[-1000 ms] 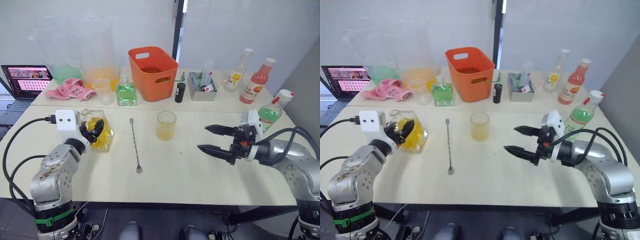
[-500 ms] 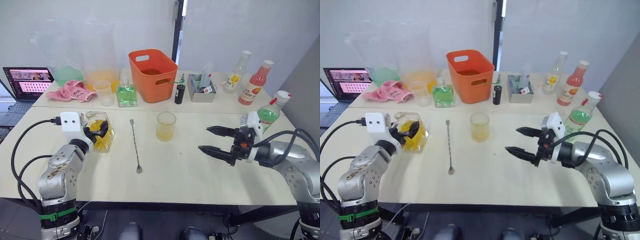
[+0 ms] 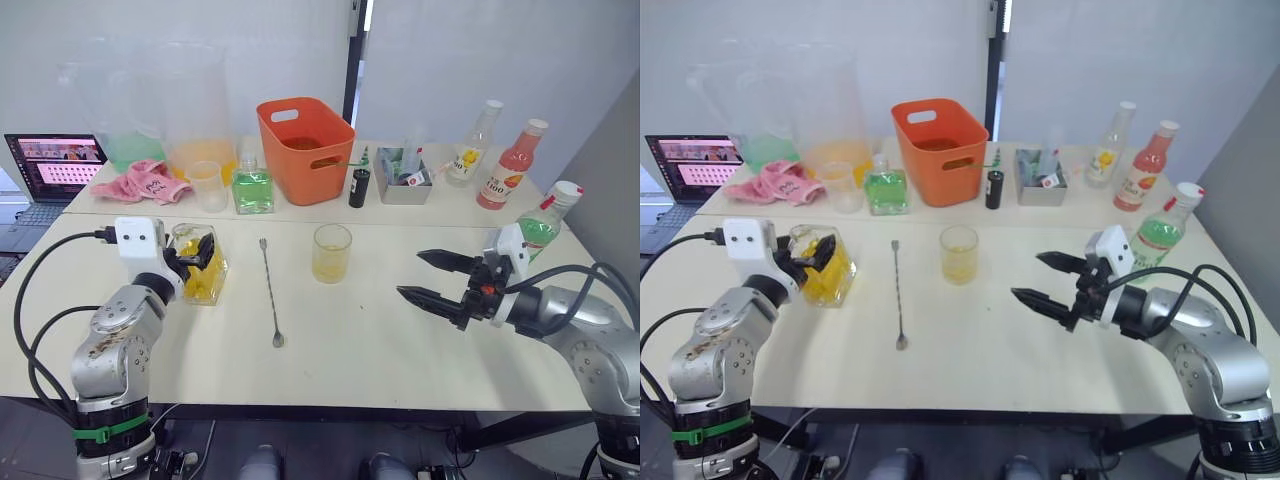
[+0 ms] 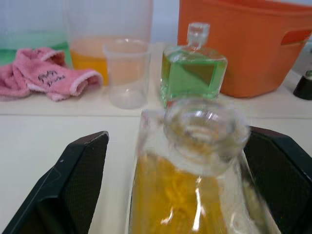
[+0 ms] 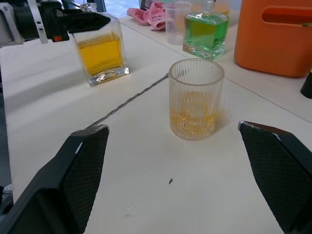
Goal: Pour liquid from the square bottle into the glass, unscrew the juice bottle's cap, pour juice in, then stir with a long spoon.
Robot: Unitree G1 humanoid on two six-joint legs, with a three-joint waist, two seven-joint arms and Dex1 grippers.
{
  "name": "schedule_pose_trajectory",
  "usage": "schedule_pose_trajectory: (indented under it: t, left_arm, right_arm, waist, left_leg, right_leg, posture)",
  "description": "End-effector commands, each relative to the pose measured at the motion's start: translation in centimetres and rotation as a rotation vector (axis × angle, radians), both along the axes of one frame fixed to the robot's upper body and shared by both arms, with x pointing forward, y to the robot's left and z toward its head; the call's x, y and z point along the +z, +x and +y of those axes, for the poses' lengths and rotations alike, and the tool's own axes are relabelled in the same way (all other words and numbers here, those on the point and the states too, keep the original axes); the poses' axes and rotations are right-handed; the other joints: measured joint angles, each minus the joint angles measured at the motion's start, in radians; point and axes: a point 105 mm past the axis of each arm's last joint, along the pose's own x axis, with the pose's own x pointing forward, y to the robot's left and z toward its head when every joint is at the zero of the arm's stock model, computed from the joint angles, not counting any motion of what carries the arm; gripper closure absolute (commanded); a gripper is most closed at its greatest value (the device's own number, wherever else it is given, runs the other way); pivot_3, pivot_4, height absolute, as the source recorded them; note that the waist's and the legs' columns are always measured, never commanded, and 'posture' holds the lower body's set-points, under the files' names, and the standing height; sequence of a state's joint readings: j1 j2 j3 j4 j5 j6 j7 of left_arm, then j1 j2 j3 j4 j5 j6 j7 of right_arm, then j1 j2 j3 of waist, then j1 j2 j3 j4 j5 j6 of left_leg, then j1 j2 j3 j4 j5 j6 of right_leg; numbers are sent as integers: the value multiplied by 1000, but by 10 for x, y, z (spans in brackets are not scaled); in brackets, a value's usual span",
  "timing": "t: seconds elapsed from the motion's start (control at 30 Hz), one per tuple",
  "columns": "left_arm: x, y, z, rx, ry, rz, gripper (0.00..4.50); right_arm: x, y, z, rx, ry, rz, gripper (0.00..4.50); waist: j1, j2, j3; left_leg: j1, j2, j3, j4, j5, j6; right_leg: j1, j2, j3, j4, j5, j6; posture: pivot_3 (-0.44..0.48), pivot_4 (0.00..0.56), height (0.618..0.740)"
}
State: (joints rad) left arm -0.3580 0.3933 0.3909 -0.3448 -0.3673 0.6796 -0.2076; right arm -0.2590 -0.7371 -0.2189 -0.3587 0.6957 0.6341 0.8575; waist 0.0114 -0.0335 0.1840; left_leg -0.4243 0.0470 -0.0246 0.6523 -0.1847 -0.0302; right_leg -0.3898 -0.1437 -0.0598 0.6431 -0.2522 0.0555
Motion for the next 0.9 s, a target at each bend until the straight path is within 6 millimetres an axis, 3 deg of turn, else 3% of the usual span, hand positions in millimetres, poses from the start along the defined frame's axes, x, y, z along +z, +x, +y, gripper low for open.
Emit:
schedule_pose_trajectory:
  t: [0.03, 0.27, 0.33, 0.47, 0.57, 0.8, 0.9]
  left_arm:
    - [26, -12, -1, -23, 9, -94, 28]
    - [50, -29, 7, -113, 19, -161, 28]
    - [44, -37, 15, -189, -11, -125, 28]
    - [32, -57, 34, -291, 13, -59, 28]
    - [13, -78, 63, -294, 46, 3, 28]
    - [-19, -97, 105, -183, 47, 50, 28]
    - [-46, -108, 116, -166, 97, 95, 28]
  right_arm:
    - [15, -3, -9, -37, 6, -55, 0]
    - [18, -2, -38, -176, -6, -71, 0]
    - [17, -2, -53, -251, -18, -70, 0]
    - [13, -12, -80, -379, -30, -58, 0]
    - [-7, -25, -109, -541, -46, -18, 0]
    - [-19, -37, -143, -777, -35, -46, 0]
    - [-27, -43, -160, -902, -37, -68, 0]
  waist:
    - [0, 0, 0]
    - [0, 0, 0]
    - [0, 0, 0]
    - [-1, 0, 0]
    - [0, 0, 0]
    - [1, 1, 0]
    - [1, 2, -1]
  left_leg:
    - [0, 0, 0, -1, 0, 0]
    - [0, 0, 0, -2, 0, 0]
    - [0, 0, 1, -2, 0, 0]
    - [1, 0, 1, -6, 0, 0]
    - [2, 1, 2, -7, 0, 0]
    - [2, 2, 3, -8, 0, 0]
    - [2, 2, 3, -8, 0, 0]
  right_leg:
    - [0, 0, 0, 0, 0, 0]
    - [0, 0, 0, -2, 0, 0]
    - [0, 0, 0, -2, 0, 0]
    - [-1, 0, 1, -3, -1, -1]
    - [-1, 0, 1, -3, -2, -2]
    - [-2, 0, 1, -3, -8, 1]
    - [-2, 0, 2, -3, -9, 1]
  posture:
    - [0, 150, 739]
    - [0, 150, 739]
    - [0, 150, 739]
    - [0, 150, 739]
    - [0, 150, 739]
    - [0, 150, 739]
    - [0, 150, 739]
